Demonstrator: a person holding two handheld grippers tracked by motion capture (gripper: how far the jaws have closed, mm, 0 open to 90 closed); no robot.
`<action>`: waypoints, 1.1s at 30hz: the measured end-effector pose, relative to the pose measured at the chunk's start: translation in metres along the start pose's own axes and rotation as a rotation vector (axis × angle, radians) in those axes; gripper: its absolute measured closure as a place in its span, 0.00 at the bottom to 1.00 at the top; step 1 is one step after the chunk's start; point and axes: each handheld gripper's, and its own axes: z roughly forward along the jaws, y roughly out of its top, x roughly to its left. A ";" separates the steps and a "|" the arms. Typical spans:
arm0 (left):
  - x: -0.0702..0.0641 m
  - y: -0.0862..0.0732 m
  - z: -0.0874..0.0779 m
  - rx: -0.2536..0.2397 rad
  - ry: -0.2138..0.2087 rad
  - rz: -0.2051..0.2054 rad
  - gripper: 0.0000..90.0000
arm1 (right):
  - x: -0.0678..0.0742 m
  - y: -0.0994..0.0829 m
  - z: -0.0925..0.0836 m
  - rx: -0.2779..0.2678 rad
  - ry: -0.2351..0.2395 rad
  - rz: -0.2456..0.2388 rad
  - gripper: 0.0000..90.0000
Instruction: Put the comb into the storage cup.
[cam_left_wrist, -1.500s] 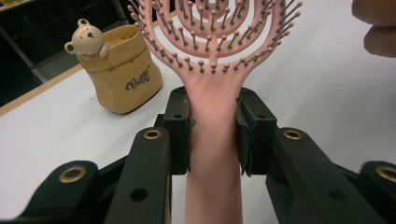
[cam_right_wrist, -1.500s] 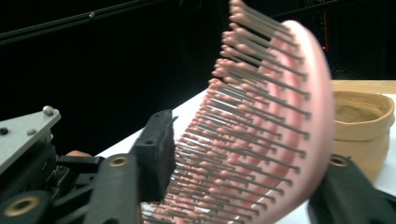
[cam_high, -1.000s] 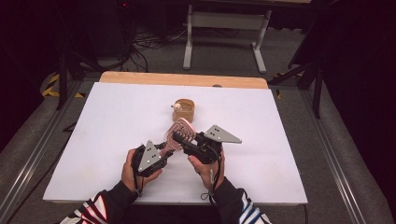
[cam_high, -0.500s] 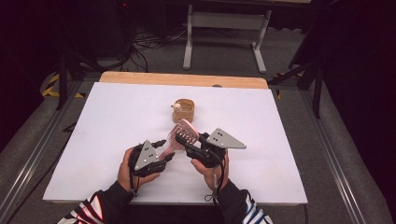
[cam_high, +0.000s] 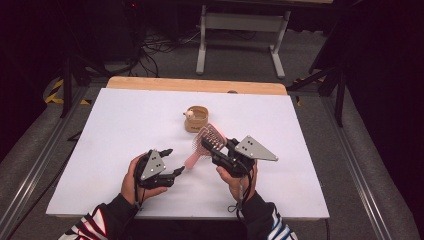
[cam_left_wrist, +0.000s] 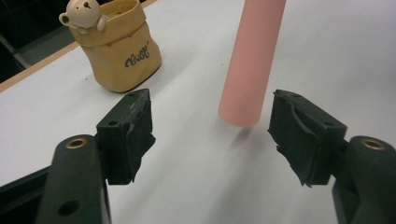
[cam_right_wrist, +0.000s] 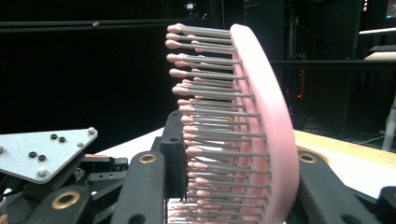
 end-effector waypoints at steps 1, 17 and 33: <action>0.001 0.000 -0.001 -0.001 0.001 0.000 0.33 | 0.000 0.001 -0.001 -0.001 -0.005 -0.007 0.71; 0.016 -0.006 -0.017 -0.024 -0.028 -0.011 0.24 | -0.004 0.007 -0.009 -0.015 -0.040 -0.052 0.71; 0.030 -0.018 -0.047 -0.052 -0.017 -0.035 0.18 | -0.008 0.012 -0.014 -0.026 -0.052 -0.064 0.71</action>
